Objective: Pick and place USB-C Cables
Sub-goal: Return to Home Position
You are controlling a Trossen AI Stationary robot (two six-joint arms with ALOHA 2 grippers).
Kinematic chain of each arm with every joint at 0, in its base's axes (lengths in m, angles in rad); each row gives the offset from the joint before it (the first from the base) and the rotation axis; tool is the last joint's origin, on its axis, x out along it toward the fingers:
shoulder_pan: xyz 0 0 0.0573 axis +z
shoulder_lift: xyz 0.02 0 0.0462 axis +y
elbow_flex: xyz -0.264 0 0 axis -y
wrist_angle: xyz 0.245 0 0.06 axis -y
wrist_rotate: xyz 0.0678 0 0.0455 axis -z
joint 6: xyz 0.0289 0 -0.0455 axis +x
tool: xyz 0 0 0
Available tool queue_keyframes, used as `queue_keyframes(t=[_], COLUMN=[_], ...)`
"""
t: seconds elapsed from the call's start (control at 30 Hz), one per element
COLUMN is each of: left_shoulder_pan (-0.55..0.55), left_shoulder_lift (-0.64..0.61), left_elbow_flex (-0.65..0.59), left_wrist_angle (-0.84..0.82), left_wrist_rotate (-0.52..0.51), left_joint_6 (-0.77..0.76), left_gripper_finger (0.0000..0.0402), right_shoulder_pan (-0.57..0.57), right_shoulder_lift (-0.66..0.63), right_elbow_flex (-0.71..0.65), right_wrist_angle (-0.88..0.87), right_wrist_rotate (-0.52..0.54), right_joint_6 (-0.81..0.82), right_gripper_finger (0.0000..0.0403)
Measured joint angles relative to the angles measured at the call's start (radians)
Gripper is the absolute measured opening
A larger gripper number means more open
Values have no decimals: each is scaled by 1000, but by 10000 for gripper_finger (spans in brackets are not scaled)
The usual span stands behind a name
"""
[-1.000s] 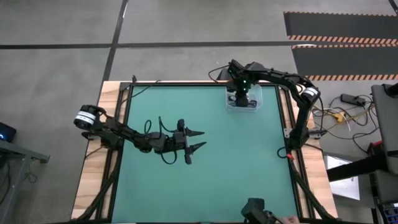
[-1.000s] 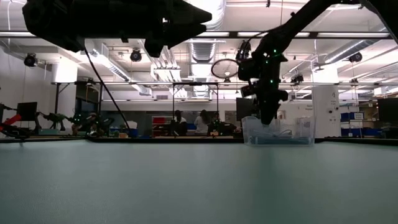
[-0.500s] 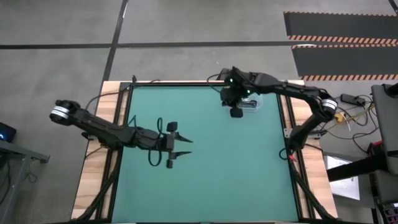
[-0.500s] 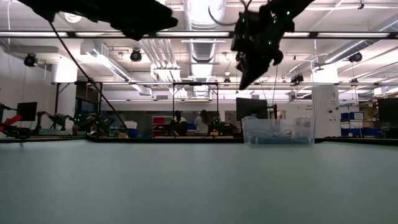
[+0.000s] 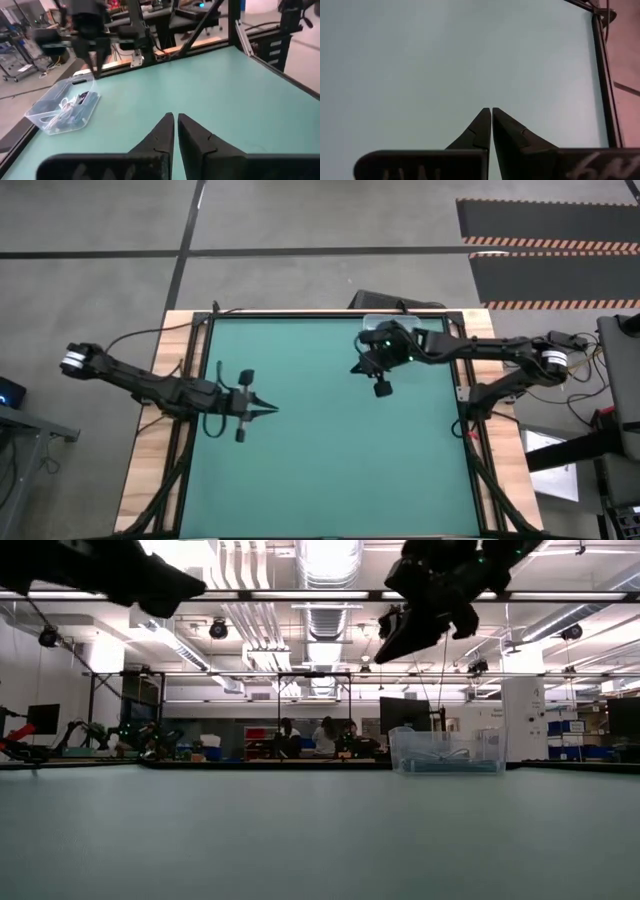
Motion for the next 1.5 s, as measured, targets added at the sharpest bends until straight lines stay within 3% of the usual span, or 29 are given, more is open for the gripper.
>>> queue_keyframes(t=[0.33,0.77,1.27,1.5], left_shoulder_pan=[2,16,17,17], left_shoulder_lift=[-329,-596,-759,-776], left_elbow_flex=[-189,-269,-267,-267], left_wrist_angle=[-8,-172,-254,-259], left_wrist_rotate=[3,-29,-35,-36], left_joint_6=[-1,0,35,58], left_gripper_finger=[8,8,8,8], right_shoulder_pan=[7,7,7,7], right_shoulder_lift=[-108,-304,-626,-778], right_elbow_flex=[-248,-423,-621,-701], right_wrist_angle=[251,351,384,384], right_wrist_rotate=[0,-8,-8,-7], right_joint_6=[44,59,84,123], right_gripper_finger=[9,9,9,9])
